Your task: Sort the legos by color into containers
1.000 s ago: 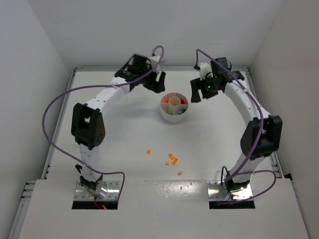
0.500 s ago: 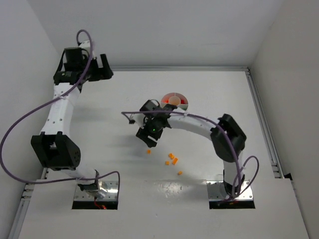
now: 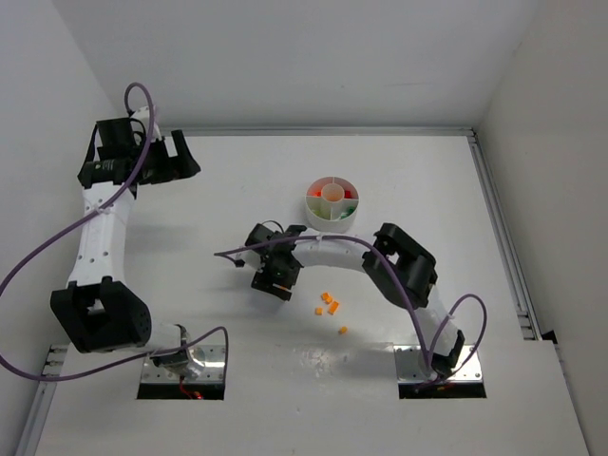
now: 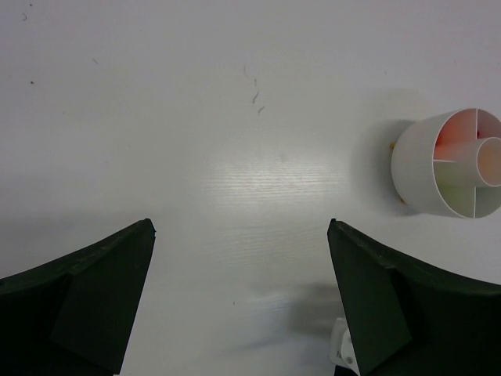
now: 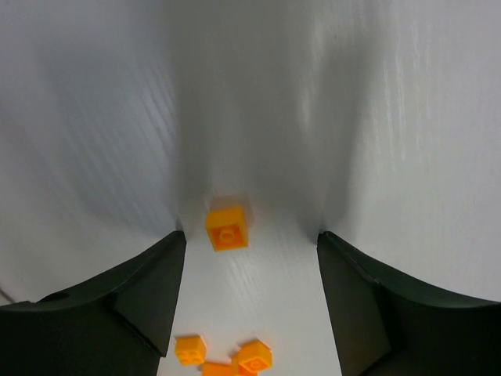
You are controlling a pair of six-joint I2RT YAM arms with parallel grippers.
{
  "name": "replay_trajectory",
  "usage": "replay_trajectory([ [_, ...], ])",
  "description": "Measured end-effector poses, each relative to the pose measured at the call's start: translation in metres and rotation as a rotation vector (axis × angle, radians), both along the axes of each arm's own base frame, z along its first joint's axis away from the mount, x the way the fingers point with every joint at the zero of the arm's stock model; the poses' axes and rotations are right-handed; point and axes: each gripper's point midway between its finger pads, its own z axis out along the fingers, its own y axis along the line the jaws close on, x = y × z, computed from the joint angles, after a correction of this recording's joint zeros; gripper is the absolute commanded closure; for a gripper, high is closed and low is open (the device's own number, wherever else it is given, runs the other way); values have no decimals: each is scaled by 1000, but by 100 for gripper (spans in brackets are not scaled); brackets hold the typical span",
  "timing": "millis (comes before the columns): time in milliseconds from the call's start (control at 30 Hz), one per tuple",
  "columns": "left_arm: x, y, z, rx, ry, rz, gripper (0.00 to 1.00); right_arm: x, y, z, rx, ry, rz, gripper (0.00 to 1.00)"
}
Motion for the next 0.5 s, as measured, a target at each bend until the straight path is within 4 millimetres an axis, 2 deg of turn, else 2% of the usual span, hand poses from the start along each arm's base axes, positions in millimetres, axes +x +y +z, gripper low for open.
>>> replay_trajectory([
  [133,-2,-1,3,6,-11,-14,1,-1,6,-1,-1,-18,13,33],
  [267,-3,-1,0,8,-7,-22,1,-2,11,-1,-5,-29,20,39],
  [400,-3,1,0,15,-8,-28,1,-3,16,-1,-1,-35,27,49],
  [467,-3,1,0,18,-9,-30,1,-2,18,-1,0,-38,27,59],
  [500,-3,1,0,18,-8,-30,1,-2,18,-1,0,-39,28,59],
])
